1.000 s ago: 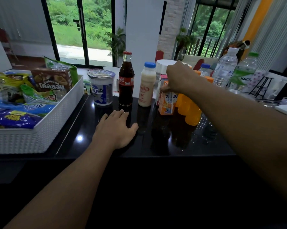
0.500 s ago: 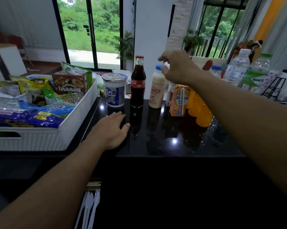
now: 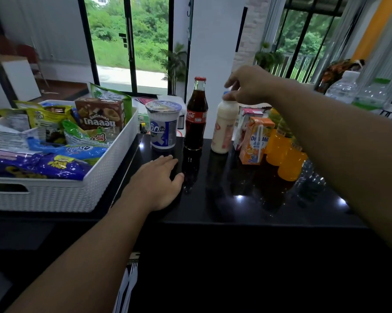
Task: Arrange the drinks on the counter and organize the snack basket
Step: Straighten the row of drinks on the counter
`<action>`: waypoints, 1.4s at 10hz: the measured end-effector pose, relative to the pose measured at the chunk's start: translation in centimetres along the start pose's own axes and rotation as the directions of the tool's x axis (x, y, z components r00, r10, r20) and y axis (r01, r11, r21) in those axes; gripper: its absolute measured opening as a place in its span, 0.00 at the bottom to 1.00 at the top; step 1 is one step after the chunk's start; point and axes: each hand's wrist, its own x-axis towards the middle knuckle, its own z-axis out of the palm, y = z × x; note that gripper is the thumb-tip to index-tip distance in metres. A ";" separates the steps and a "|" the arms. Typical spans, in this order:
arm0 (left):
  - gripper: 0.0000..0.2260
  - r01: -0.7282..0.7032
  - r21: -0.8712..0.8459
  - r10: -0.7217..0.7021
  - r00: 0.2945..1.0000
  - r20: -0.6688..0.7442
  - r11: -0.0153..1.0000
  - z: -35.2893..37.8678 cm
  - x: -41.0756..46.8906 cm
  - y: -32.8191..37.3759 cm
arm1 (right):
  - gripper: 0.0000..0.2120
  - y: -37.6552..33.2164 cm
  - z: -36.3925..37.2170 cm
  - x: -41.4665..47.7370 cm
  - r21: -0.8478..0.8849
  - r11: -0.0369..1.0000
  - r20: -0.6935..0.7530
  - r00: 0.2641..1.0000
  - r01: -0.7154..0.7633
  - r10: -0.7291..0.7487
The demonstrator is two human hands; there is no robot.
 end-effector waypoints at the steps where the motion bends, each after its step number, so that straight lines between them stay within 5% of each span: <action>1: 0.28 -0.002 0.001 0.002 1.000 0.000 1.000 -0.1 0.0 0.0 | 0.22 -0.1 0.2 0.0 -0.011 0.999 0.008 0.999 0.035 -0.035; 7: 0.27 0.002 0.000 -0.002 1.000 0.001 1.000 -0.3 0.0 0.2 | 0.19 -0.2 1.3 0.1 -0.041 0.999 -0.039 0.999 0.004 -0.005; 11: 0.27 0.010 -0.020 -0.010 1.000 0.005 1.000 -0.4 -0.4 0.5 | 0.28 -0.3 0.8 -0.3 -0.046 0.998 -0.021 0.999 -0.046 0.045; 13: 0.31 0.098 0.051 -0.095 0.993 -0.062 0.994 -0.4 -0.4 0.8 | 0.24 -3.0 0.2 0.7 0.039 0.993 -0.167 0.981 0.109 -0.101; 14: 0.31 0.146 0.063 -0.143 0.989 -0.047 0.987 -0.5 -0.5 1.0 | 0.23 -4.7 0.6 1.4 0.060 0.986 -0.090 0.985 0.153 -0.147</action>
